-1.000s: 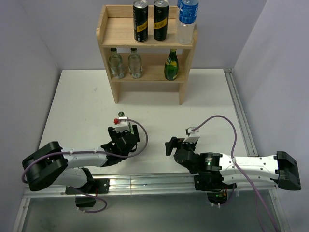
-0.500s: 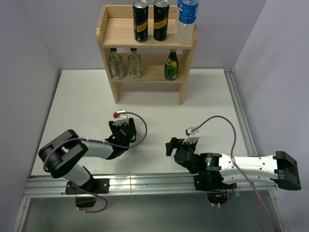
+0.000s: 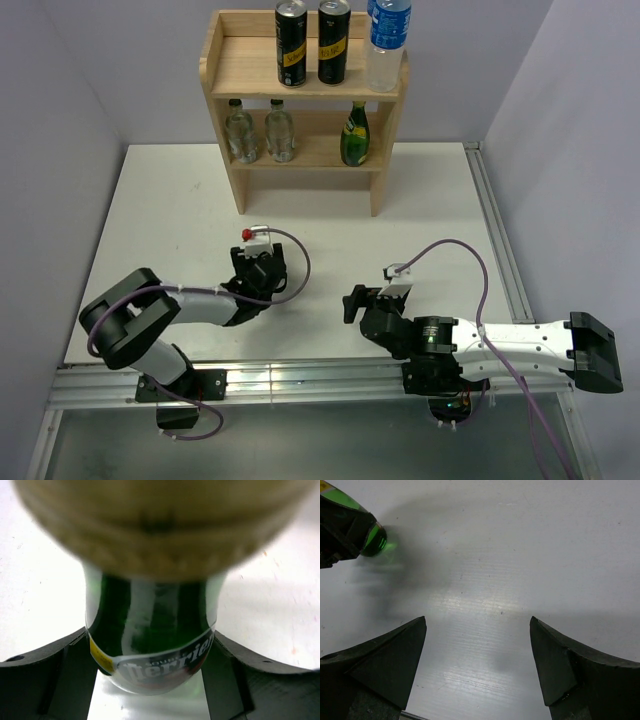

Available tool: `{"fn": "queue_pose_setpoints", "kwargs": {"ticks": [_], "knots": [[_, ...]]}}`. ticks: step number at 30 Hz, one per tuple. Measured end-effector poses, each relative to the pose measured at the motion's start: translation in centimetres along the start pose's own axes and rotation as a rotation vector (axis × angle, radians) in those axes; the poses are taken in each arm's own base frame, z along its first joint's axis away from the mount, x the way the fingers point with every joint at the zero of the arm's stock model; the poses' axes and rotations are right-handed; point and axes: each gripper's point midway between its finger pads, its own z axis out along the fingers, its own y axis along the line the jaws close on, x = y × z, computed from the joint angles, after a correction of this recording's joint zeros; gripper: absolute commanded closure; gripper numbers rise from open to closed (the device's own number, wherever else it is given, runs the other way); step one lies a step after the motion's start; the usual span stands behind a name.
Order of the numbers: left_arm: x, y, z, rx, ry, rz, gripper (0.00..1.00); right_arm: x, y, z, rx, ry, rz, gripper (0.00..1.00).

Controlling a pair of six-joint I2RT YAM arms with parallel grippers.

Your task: Place and organize the beverage onto the shelf

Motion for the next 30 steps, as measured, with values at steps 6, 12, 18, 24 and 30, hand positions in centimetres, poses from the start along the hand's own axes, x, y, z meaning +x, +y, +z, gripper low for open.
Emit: {"fn": "queue_pose_setpoints", "kwargs": {"ticks": [6,12,18,24,30], "knots": [[-0.8,-1.2,-1.4,0.033,0.032,0.071,1.0,0.0,0.0,0.0,-0.001,0.0,0.001,0.09],[-4.1,-3.2,-2.4,0.081,0.01,0.06,1.0,-0.1,0.0,0.0,-0.004,-0.003,0.006,0.09],[-9.0,-6.5,-2.7,0.14,-0.028,0.057,1.0,-0.1,0.0,-0.1,-0.004,-0.005,0.007,0.09],[-15.6,-11.7,-2.3,0.211,-0.096,0.054,1.0,-0.3,0.1,-0.1,-0.006,-0.009,0.012,0.09],[-21.2,-16.3,-1.7,0.273,-0.161,0.055,1.0,-0.3,-0.1,-0.1,-0.009,-0.011,0.018,0.09]]}}
